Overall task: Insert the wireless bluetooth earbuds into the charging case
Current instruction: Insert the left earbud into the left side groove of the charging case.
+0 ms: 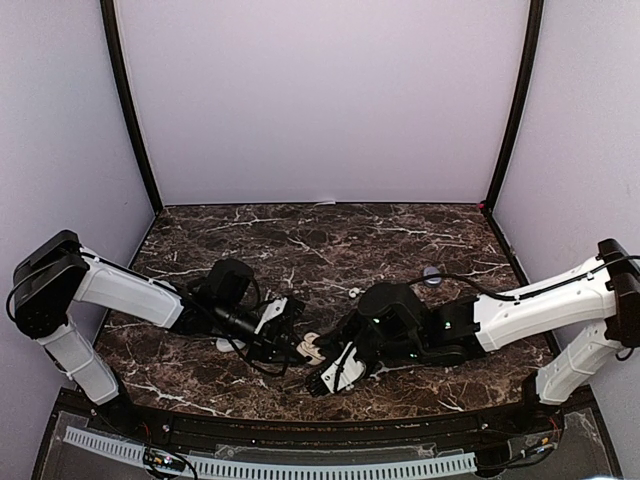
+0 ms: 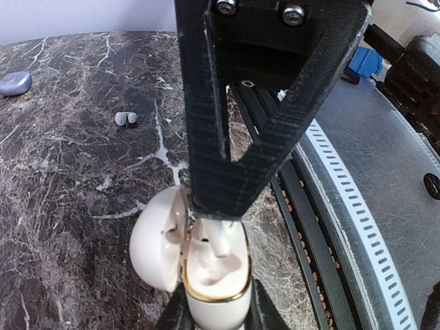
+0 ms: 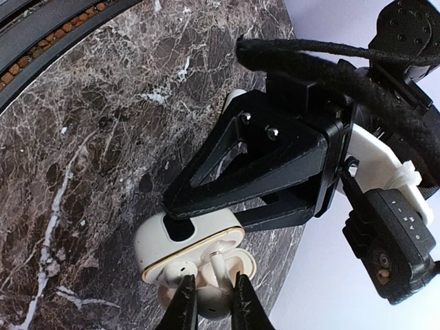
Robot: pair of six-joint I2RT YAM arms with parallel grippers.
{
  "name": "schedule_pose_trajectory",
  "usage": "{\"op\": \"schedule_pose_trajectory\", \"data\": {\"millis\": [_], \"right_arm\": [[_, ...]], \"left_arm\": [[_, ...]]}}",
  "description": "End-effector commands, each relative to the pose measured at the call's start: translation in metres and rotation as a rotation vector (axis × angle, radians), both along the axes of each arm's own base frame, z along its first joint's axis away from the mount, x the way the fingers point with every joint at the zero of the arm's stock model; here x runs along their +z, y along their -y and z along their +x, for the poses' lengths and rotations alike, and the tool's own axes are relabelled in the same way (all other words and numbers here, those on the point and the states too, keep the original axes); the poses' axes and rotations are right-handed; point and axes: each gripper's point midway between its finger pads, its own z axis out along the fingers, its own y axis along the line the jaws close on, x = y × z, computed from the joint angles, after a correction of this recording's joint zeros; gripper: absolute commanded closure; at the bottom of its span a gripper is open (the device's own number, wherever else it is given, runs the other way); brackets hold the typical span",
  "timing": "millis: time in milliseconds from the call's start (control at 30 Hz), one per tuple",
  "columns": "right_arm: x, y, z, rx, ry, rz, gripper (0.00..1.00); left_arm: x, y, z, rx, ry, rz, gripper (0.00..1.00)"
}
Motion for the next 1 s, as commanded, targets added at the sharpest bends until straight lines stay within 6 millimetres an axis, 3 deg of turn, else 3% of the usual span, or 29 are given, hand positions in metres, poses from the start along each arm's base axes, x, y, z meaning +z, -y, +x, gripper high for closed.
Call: {"op": "schedule_pose_trajectory", "data": {"millis": [0,967], "right_arm": [[0.014,-0.014,0.004,-0.007,0.045,0.040,1.00],[0.003,-0.018,-0.006,0.039,0.061,-0.006,1.00]], "left_arm": [[0.009,0.005,-0.001,-0.012,-0.003,-0.010,0.87],[0.007,0.005,-0.001,0.001,-0.003,-0.003,0.87]]}}
